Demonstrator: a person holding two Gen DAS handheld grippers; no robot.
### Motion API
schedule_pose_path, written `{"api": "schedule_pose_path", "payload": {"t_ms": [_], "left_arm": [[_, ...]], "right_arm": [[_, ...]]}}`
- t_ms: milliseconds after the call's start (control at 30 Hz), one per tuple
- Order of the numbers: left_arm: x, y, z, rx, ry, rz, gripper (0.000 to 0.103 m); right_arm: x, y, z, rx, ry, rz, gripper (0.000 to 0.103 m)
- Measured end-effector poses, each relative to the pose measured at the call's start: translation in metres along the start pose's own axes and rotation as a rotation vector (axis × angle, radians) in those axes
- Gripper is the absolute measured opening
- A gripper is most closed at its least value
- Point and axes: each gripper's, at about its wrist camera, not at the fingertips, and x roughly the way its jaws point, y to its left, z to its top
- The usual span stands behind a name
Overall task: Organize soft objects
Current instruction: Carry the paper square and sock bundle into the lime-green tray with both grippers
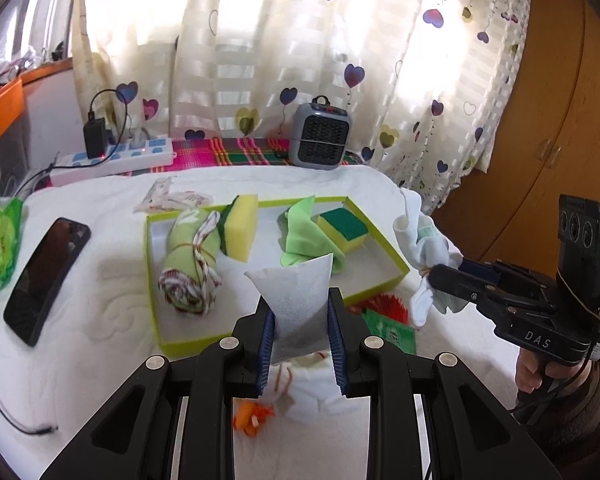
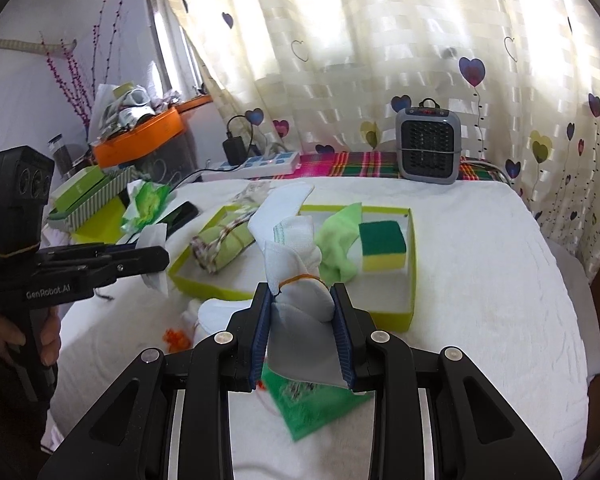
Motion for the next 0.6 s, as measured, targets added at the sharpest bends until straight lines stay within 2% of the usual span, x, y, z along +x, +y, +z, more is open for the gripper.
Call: {"api": "schedule_pose_path", "payload": {"t_ms": [400, 600], "left_arm": [[0.043, 0.012, 0.020, -0.003, 0.050, 0.015, 0.023], [0.064, 0.019, 0.023, -0.006, 0.081, 0.032, 0.023]], "right_arm": [[0.042, -0.003, 0.029, -0.006, 0.022, -0.045, 0.031], [0.071, -0.005, 0.038, -0.024, 0.060, -0.059, 0.031]]}}
